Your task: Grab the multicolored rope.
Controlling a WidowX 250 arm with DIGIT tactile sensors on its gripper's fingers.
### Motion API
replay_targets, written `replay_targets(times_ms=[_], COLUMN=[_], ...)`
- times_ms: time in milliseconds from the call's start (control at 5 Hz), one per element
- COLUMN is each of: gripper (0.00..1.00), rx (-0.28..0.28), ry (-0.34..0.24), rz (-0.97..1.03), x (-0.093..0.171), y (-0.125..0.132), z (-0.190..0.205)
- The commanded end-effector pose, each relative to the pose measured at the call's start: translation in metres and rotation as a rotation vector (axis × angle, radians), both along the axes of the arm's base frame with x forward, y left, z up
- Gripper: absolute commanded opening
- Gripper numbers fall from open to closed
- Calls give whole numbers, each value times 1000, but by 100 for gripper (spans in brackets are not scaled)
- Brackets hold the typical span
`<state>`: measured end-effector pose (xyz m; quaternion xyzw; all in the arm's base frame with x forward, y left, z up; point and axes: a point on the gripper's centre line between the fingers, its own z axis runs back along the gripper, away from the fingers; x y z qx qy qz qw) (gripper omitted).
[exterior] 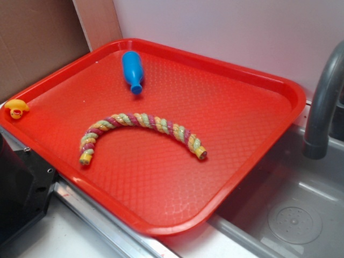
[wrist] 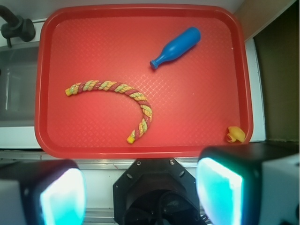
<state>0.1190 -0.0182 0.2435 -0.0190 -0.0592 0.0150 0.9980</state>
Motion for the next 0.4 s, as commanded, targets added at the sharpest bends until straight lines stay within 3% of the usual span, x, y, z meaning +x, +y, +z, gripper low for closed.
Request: replay_targets(times_ms=[0,200], gripper=[100,100], rx=[0,-22], ry=[0,-15], rz=[0,-104], x=[0,17], y=[0,11], z=[0,-50])
